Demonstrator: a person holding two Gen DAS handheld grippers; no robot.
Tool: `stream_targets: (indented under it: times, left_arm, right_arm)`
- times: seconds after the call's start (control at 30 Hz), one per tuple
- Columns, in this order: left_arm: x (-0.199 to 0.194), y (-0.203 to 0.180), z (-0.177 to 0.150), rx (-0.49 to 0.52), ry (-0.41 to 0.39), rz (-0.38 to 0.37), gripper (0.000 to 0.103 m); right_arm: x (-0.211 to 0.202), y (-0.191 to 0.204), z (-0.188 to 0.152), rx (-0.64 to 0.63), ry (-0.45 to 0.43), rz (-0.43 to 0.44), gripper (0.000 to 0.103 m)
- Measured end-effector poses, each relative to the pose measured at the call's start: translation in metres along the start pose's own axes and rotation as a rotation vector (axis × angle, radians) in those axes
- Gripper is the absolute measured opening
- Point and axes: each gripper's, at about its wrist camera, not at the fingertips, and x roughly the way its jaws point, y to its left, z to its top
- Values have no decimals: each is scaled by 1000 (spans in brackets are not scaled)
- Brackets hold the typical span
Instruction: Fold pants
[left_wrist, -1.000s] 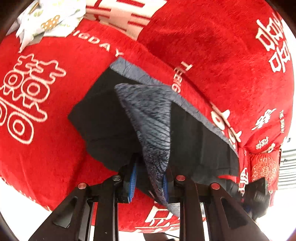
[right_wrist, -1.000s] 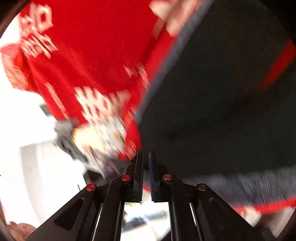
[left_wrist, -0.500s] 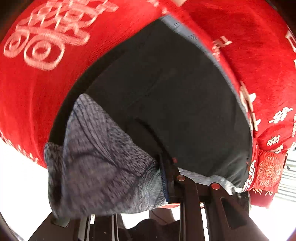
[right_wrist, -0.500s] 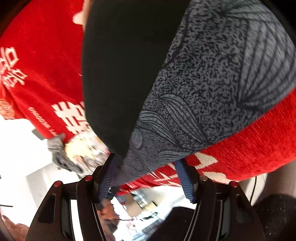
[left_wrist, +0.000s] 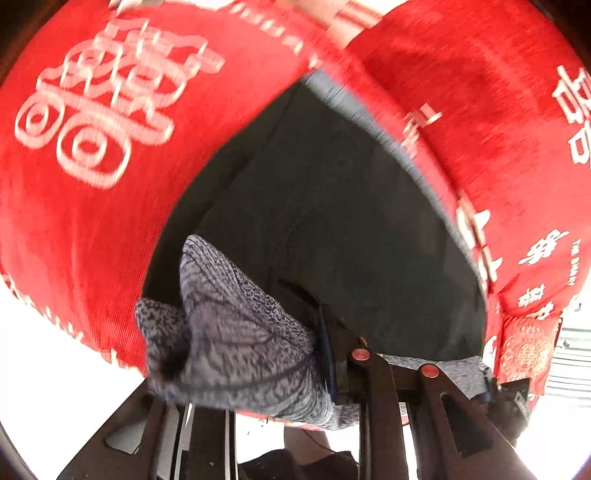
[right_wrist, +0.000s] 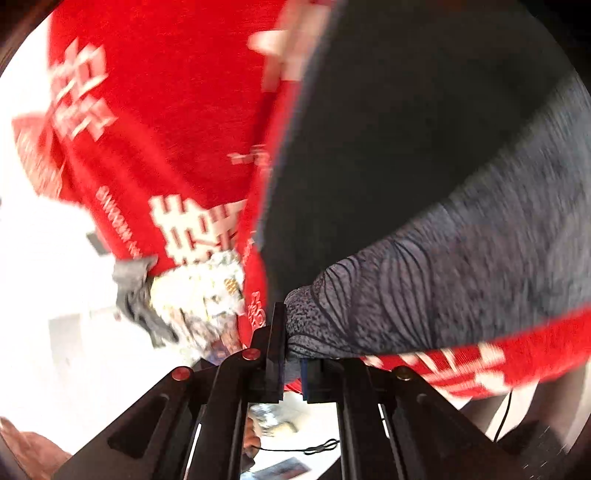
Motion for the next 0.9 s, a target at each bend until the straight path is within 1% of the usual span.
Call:
stream_targets:
  times: [0.07, 0.13, 0.17, 0.23, 0.27, 0.3, 0.33, 0.4, 0.43, 0.47, 0.53, 0.6, 0.63, 0.67, 0.7, 0.73, 0.77, 0.8, 0.83, 0.9]
  left_arm:
    - [-9, -20, 16, 20, -42, -12, 25]
    - [-15, -43, 37, 51, -87, -14, 25]
    - [-16, -52, 47, 63, -106, -15, 25]
    - [-13, -69, 73, 76, -141, -10, 25]
    - [-9, -76, 88, 74, -160, 1, 25]
    - [-3, -82, 102, 72, -172, 13, 28]
    - [9, -88, 118, 72, -185, 48, 46]
    - [23, -90, 137, 70, -226, 121, 69]
    - [35, -91, 149, 75, -252, 161, 73]
    - [46, -92, 159, 77, -250, 185, 73]
    - [61, -91, 171, 64, -241, 222, 73]
    - [65, -91, 184, 38, -256, 279, 73]
    - [58, -91, 191, 18, -284, 294, 73]
    - [51, -91, 194, 11, -303, 292, 73]
    - [42, -93, 196, 9, -322, 295, 73]
    - [34, -96, 197, 18, -334, 307, 73]
    - [26, -102, 197, 44, -332, 322, 73]
    - [22, -111, 193, 84, -311, 331, 73]
    - [20, -121, 186, 130, -288, 336, 73]
    - [21, -141, 168, 215, -252, 332, 73]
  right_arm:
    - [-1, 23, 23, -58, 13, -6, 7]
    - [8, 46, 50, -97, 26, -18, 7]
    - [12, 53, 59, -108, 32, -25, 7]
    - [27, 63, 93, -128, 64, -59, 7]
    - [29, 63, 103, -131, 71, -72, 7]
    - [41, 64, 121, -135, 87, -103, 7]
    - [53, 62, 135, -131, 100, -126, 7]
    - [68, 48, 160, -122, 114, -176, 10]
    - [77, 43, 171, -120, 122, -194, 10]
    - [88, 36, 183, -114, 129, -223, 12]
    - [106, 25, 199, -103, 146, -278, 21]
    - [124, 17, 209, -107, 183, -311, 42]
    - [127, 18, 210, -110, 193, -306, 50]
    - [129, 24, 211, -114, 205, -277, 72]
    - [128, 27, 210, -116, 214, -250, 85]
    - [126, 37, 209, -125, 225, -224, 85]
    - [125, 43, 208, -132, 234, -219, 85]
    - [119, 51, 207, -147, 255, -203, 85]
    - [111, 58, 205, -164, 258, -189, 85]
    - [91, 66, 201, -196, 244, -184, 85]
